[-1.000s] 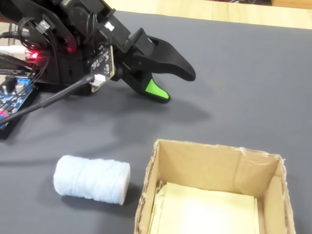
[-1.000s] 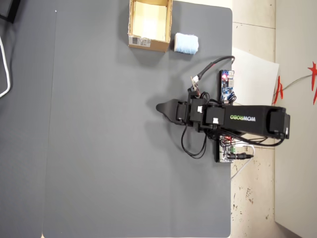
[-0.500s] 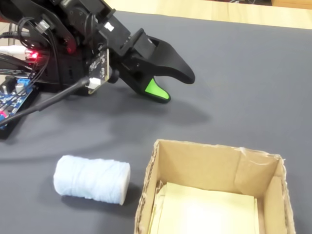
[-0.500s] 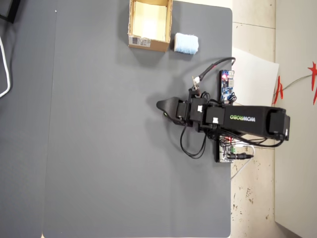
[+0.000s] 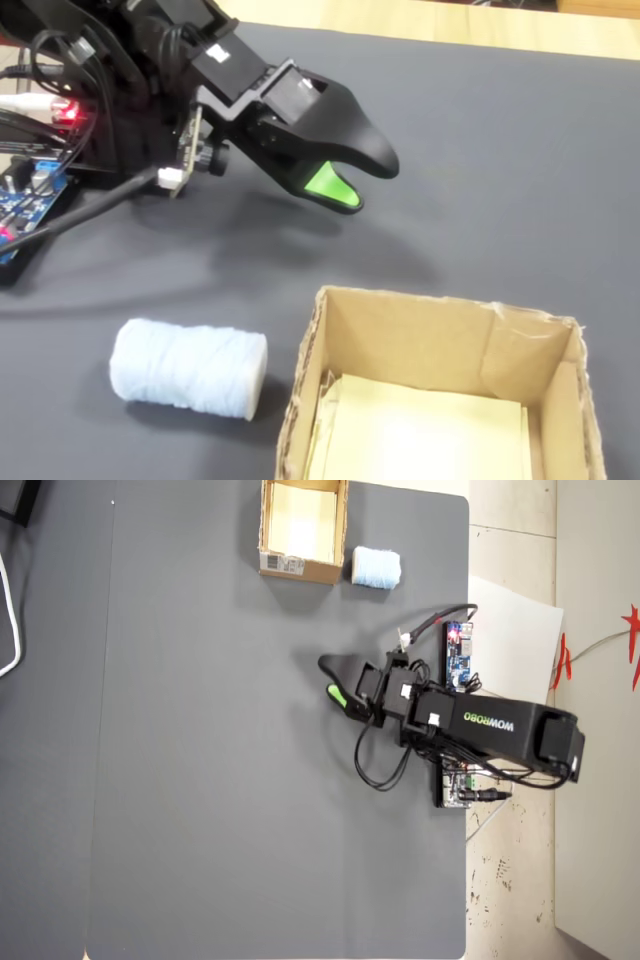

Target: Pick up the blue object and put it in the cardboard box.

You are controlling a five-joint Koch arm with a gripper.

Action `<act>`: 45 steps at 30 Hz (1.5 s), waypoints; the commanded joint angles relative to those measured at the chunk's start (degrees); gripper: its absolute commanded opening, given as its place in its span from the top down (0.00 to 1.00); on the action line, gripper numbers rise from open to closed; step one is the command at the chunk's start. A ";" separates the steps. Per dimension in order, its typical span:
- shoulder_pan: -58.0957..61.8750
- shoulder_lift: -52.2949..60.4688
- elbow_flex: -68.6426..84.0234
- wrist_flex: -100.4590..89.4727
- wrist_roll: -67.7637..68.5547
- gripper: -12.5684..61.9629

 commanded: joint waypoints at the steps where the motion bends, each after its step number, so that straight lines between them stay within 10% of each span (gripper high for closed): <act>1: 1.41 4.83 -0.88 -3.08 -4.04 0.39; 24: 22.06 2.90 -34.63 49.48 -13.10 0.39; 45: 39.29 -21.27 -56.51 62.84 -10.02 0.39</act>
